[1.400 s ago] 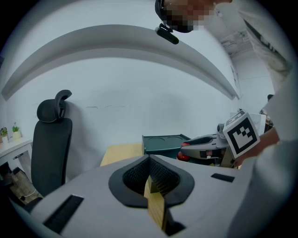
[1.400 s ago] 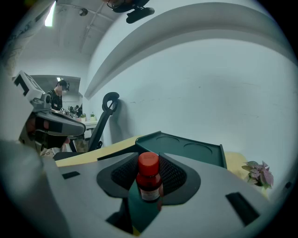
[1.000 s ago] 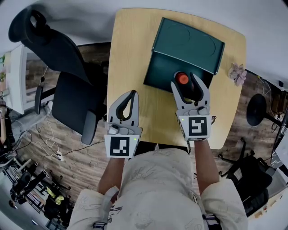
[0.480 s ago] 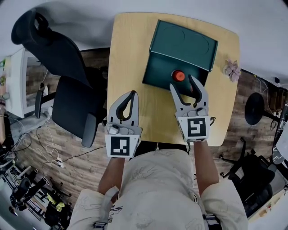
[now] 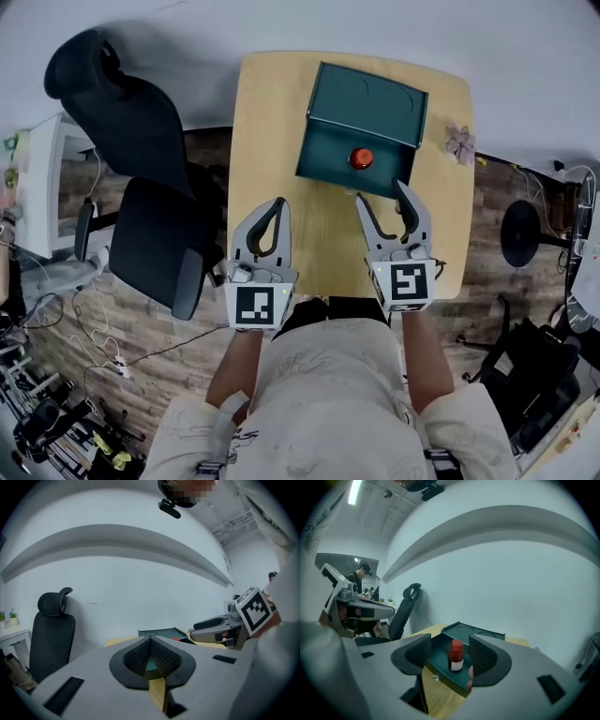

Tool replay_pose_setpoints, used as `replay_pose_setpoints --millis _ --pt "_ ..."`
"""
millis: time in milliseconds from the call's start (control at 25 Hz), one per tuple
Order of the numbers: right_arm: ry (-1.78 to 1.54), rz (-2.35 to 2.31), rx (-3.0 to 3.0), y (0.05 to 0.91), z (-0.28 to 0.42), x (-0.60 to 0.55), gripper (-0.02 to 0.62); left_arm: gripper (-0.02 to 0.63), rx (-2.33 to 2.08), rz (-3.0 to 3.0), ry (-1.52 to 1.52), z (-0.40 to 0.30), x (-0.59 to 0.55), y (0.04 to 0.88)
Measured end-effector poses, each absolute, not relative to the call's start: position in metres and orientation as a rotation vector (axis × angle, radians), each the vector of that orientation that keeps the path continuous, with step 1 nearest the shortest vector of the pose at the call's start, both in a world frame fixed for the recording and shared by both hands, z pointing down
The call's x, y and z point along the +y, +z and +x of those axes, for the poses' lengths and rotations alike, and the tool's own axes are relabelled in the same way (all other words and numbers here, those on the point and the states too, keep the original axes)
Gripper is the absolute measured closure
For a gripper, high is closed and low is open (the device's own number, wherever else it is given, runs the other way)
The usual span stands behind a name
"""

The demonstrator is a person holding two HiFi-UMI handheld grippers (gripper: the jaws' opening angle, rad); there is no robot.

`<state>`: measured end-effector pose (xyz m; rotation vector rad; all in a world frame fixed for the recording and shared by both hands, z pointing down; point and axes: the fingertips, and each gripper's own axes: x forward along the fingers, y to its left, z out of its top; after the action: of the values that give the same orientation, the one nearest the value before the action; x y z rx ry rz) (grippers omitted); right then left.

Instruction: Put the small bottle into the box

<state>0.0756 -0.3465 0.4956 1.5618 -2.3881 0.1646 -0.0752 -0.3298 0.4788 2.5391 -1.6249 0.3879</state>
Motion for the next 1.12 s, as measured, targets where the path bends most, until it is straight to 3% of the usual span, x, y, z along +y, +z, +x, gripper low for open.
replay_pose_setpoints --millis 1120 --pt "-0.107 1.955 -2.318 0.361 0.119 -0.164 0.331 0.600 -1.738 2.779 0.118 -0.103 -0.196 0.360"
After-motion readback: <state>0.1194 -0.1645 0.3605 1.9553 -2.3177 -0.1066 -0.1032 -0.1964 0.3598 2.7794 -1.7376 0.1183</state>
